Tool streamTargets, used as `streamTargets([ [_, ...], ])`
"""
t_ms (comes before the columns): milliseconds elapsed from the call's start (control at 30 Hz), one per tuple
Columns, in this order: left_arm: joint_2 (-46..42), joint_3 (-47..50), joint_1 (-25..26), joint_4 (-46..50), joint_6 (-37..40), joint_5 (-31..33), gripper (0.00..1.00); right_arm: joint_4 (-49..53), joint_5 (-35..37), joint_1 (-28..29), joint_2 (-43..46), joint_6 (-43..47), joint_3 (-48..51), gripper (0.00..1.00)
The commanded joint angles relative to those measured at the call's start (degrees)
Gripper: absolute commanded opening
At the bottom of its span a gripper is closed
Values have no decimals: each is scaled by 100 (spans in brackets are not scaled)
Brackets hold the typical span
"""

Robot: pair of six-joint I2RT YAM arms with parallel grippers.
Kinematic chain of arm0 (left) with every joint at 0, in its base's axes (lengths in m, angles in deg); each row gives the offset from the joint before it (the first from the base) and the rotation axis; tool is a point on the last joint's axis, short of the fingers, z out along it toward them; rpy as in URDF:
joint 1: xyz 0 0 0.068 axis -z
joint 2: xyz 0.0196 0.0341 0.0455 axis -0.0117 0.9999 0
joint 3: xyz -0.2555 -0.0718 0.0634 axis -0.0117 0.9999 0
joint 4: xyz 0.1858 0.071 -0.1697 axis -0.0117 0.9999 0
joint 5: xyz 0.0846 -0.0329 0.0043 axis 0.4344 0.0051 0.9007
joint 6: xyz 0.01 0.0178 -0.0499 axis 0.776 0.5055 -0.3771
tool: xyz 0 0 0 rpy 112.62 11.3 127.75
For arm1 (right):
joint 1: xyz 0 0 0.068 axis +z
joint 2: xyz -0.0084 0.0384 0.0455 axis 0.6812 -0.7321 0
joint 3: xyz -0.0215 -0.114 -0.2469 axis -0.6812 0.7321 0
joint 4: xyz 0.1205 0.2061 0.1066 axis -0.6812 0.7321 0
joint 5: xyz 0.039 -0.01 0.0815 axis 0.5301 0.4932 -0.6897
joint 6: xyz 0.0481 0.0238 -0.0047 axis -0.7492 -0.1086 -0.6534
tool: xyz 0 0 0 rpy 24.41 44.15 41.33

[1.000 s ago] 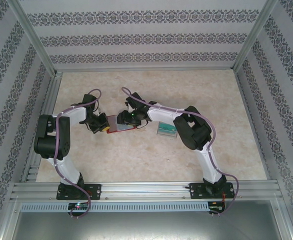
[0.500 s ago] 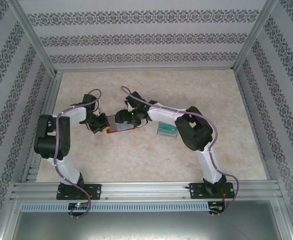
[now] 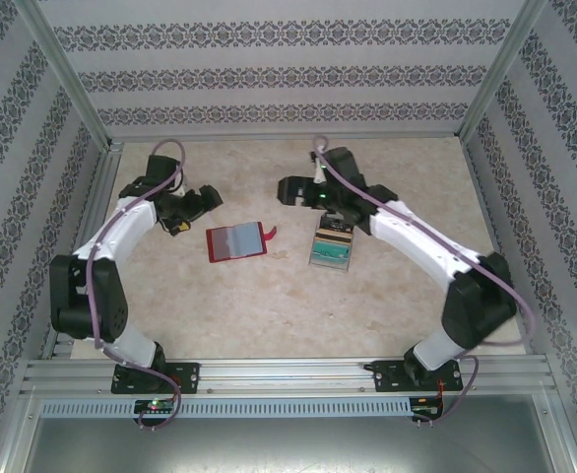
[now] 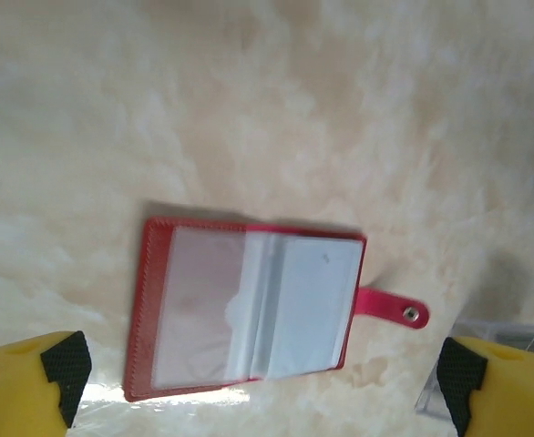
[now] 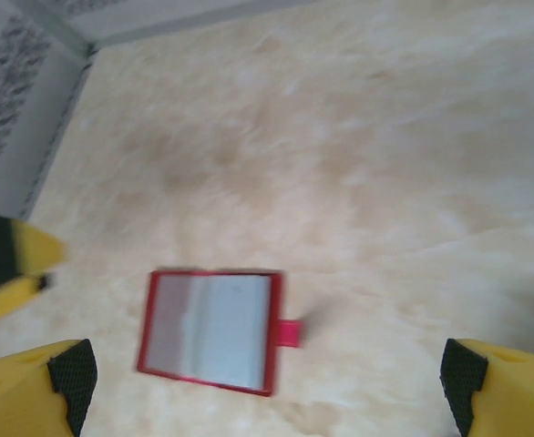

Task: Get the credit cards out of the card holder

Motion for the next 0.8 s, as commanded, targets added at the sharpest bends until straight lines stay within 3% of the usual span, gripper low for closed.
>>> streamTargets([
  [0, -490, -100, -83, 339, -91, 1178, 100, -78, 996, -282, 674, 516, 662, 98],
  [233, -1536, 859, -100, -841, 374, 2853, 99, -777, 2280, -982, 1857, 1558, 2253, 98],
  [367, -1886, 1721, -131, -1548, 821, 3752, 99, -1244, 2467, -1583, 2172, 1824, 3108, 98],
  [567, -1894, 2995, -271, -2980, 1984, 4182, 99, -2799, 2609, -2218, 2264, 2098, 4329, 98],
  [767, -1375, 3921, -339, -5134, 2390, 3863, 99, -4854, 2352, -2467, 1463, 2507, 4850, 98],
])
